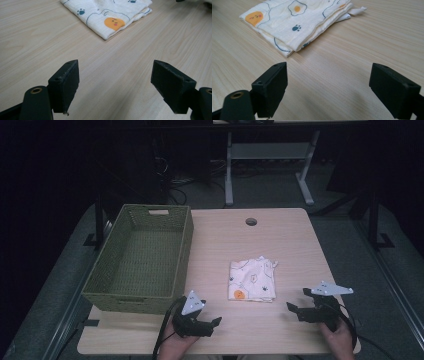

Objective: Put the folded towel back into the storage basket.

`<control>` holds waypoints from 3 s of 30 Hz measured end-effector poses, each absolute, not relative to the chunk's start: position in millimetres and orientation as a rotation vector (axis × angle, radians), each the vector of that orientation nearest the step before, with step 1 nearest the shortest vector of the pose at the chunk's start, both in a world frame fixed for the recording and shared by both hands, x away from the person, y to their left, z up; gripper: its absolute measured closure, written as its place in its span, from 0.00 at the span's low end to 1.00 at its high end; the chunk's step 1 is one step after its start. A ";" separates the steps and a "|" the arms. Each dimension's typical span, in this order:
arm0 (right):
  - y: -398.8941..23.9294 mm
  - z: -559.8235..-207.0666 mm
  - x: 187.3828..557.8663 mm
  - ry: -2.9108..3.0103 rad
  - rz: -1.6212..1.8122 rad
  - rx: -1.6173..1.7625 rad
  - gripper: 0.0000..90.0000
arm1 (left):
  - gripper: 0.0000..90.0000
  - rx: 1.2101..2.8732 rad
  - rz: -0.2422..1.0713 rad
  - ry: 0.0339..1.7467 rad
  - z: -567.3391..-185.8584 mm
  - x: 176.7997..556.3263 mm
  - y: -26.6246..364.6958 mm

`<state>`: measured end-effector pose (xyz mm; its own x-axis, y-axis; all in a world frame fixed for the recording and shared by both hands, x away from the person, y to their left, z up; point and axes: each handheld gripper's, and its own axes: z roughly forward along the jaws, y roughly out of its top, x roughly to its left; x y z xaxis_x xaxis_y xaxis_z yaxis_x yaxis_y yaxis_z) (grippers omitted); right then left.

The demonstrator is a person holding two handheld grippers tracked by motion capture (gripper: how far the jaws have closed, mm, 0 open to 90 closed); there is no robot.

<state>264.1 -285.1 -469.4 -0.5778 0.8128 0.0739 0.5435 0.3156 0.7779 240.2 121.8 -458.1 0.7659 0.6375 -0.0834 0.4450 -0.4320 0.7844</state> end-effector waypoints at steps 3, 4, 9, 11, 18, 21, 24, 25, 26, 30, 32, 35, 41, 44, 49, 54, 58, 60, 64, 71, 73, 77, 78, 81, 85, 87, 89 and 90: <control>-284.6 -470.2 264.8 2.261 1.130 1.210 0.16 | 0.26 2.078 0.278 0.822 -458.9 240.6 122.2; -284.4 -470.2 264.7 2.260 1.129 1.212 0.16 | 0.26 2.076 0.276 0.825 -458.7 240.7 122.7; -284.4 -469.4 263.9 2.250 1.131 1.215 0.16 | 0.25 2.071 0.282 0.819 -456.2 238.7 123.8; -284.8 -469.4 264.3 2.246 1.138 1.216 0.16 | 0.25 2.066 0.278 0.810 -455.0 238.8 123.4; -287.0 -468.6 265.1 2.230 1.152 1.222 0.16 | 0.26 2.099 0.242 0.769 -450.1 241.1 110.9; -287.9 -468.8 265.9 2.226 1.154 1.222 0.16 | 0.25 2.118 0.229 0.750 -445.1 243.8 104.4; -288.7 -468.7 266.1 2.221 1.154 1.235 0.16 | 0.25 2.152 0.241 0.733 -441.3 249.3 98.1; -288.9 -468.7 266.0 2.219 1.160 1.238 0.16 | 0.24 2.165 0.243 0.731 -439.9 251.8 96.1; -289.1 -468.6 265.8 2.217 1.159 1.239 0.16 | 0.23 2.173 0.246 0.727 -438.6 254.2 94.1; -289.4 -469.0 265.7 2.216 1.156 1.244 0.16 | 0.22 2.186 0.249 0.714 -432.4 262.9 86.4; -289.4 -469.0 265.7 2.215 1.159 1.246 0.16 | 0.22 2.194 0.253 0.707 -429.2 266.1 81.3; -289.6 -468.9 265.5 2.210 1.161 1.242 0.16 | 0.22 2.218 0.264 0.697 -425.5 271.9 72.3; -290.8 -468.0 264.7 2.197 1.173 1.247 0.16 | 0.21 2.267 0.265 0.674 -422.7 282.9 53.8; -291.7 -467.8 264.5 2.193 1.176 1.248 0.16 | 0.21 2.303 0.273 0.658 -421.8 289.1 44.4; -293.2 -467.8 264.5 2.189 1.190 1.252 0.16 | 0.21 2.334 0.278 0.652 -417.9 301.9 31.9; -292.8 -468.1 264.7 2.190 1.191 1.252 0.16 | 0.22 2.366 0.277 0.661 -418.4 314.9 21.8; -292.7 -468.2 264.9 2.193 1.195 1.246 0.16 | 0.22 2.372 0.243 0.674 -421.1 322.8 14.9; -292.7 -468.3 265.2 2.193 1.196 1.245 0.16 | 0.22 2.393 0.241 0.673 -424.8 326.4 10.2; -293.4 -468.0 265.0 2.192 1.201 1.246 0.16 | 0.22 2.429 0.243 0.678 -427.3 335.1 2.6; -293.1 -467.5 264.2 2.190 1.211 1.244 0.16 | 0.25 2.468 0.240 0.684 -427.4 351.5 -15.6; -293.5 -467.4 264.2 2.189 1.216 1.238 0.16 | 0.25 2.481 0.240 0.690 -427.9 356.1 -19.9; -293.9 -467.4 264.5 2.189 1.220 1.237 0.16 | 0.28 2.499 0.239 0.702 -431.3 364.1 -28.9; -294.1 -467.6 264.6 2.190 1.221 1.233 0.16 | 0.28 2.508 0.237 0.704 -432.6 366.4 -31.1; -294.1 -467.4 264.5 2.188 1.226 1.233 0.16 | 0.30 2.506 0.226 0.735 -437.1 372.9 -37.4; -294.3 -467.3 264.3 2.186 1.224 1.232 0.16 | 0.37 2.504 0.212 0.777 -442.5 380.8 -41.3; -294.5 -467.3 264.4 2.185 1.226 1.233 0.16 | 0.41 2.525 0.211 0.794 -446.5 383.9 -42.0; -294.7 -467.3 264.5 2.185 1.225 1.231 0.16 | 0.44 2.519 0.206 0.801 -449.4 384.8 -41.5; -294.7 -467.3 264.4 2.185 1.224 1.231 0.16 | 0.45 2.516 0.210 0.803 -449.6 384.6 -41.5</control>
